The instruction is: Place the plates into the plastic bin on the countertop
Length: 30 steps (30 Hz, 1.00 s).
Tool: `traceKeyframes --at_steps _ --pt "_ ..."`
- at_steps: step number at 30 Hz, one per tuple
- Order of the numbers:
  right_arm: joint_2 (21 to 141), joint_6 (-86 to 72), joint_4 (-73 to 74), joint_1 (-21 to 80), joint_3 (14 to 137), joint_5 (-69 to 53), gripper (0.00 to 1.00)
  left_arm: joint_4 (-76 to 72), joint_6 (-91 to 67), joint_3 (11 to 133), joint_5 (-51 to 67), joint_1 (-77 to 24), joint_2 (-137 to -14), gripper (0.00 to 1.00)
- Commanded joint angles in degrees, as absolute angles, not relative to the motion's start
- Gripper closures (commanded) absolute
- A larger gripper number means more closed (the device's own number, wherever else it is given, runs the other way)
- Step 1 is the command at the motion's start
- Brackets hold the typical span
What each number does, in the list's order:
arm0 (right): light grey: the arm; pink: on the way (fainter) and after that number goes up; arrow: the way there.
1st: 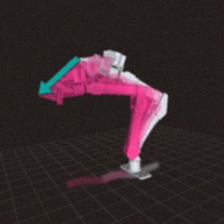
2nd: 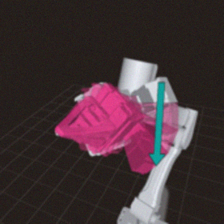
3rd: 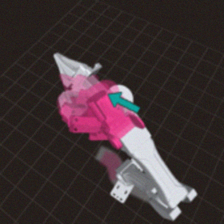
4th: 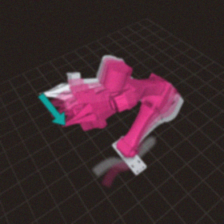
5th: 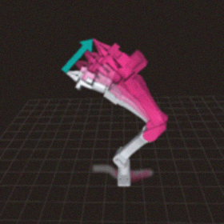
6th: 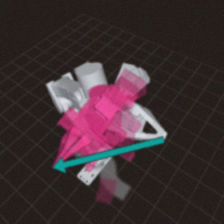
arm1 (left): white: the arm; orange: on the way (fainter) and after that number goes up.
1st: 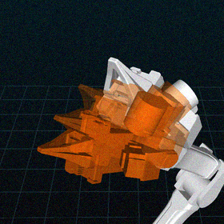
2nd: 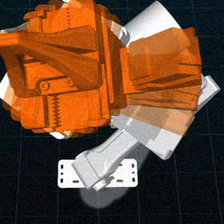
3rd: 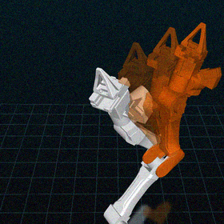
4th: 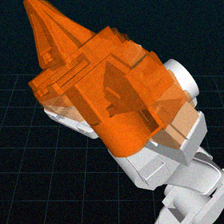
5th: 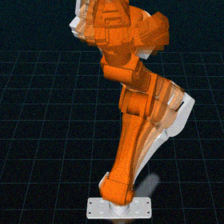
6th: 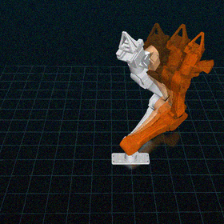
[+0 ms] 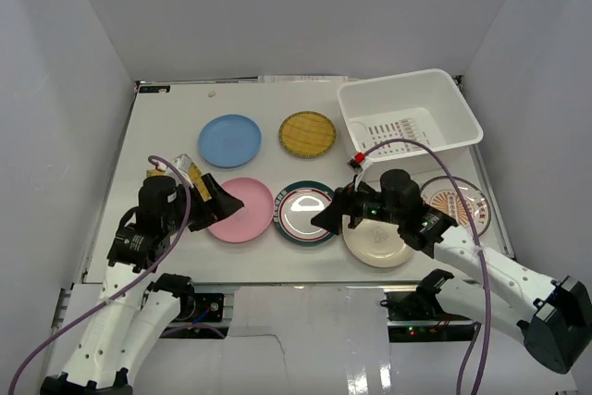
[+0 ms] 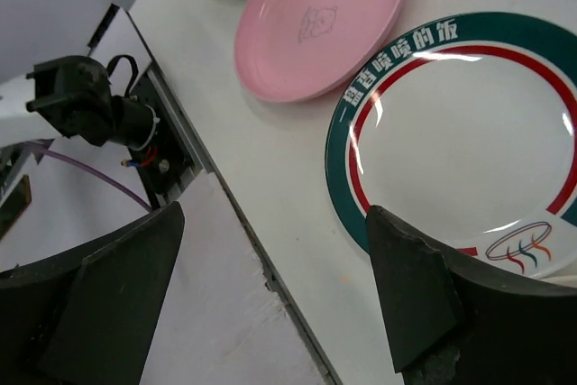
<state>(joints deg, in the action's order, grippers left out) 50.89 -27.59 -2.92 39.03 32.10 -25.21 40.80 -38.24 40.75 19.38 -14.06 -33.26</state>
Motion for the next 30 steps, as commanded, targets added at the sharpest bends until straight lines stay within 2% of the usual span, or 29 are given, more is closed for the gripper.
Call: traceKeyframes --at_steps 1,5,12,16,17,19,23,24,29,30 --pt "54.21 -24.17 -4.66 45.51 32.34 -13.11 0.13 51.23 -40.07 43.24 10.82 -14.06 -34.28 0.02" --pt "61.07 -22.94 -5.18 50.36 33.31 -7.92 0.16 56.86 -46.48 40.27 4.84 -14.06 -34.98 0.02" --pt "69.95 -21.97 -7.56 51.94 39.37 -2.39 0.29 50.74 -61.33 30.51 -2.72 -14.06 -34.72 0.02" --pt "76.88 -22.5 -7.39 51.86 46.48 2.62 0.32 44.93 -63.72 27.69 -7.91 -14.06 -36.64 0.12" --pt "78.38 -23.02 -7.38 51.94 50.06 4.99 0.32 42.56 -64.33 26.9 -8.52 -14.06 -38.83 0.2" --pt "84.42 -23.73 -7.91 51.86 54.21 7.46 0.3 39.92 -64.95 23.84 -8.96 -14.06 -41.04 0.21" --pt "97.01 -24.34 -6.43 51.77 67.38 12.91 0.2 32.37 -65.13 19.61 -10.54 -14.15 -44.82 0.3" --pt "102.08 -24.78 -5.98 51.77 73.5 14.66 0.19 31.39 -64.87 19.08 -10.98 -14.24 -45.52 0.37" --pt "116.43 -28.21 -1.85 50.98 91.29 18.28 0.18 29.27 -62.41 18.28 -14.41 -14.33 -47.46 0.55" --pt "120.46 -28.73 -1.5 50.98 93.67 19.59 0.18 29.27 -62.05 18.28 -15.2 -14.33 -47.63 0.63"
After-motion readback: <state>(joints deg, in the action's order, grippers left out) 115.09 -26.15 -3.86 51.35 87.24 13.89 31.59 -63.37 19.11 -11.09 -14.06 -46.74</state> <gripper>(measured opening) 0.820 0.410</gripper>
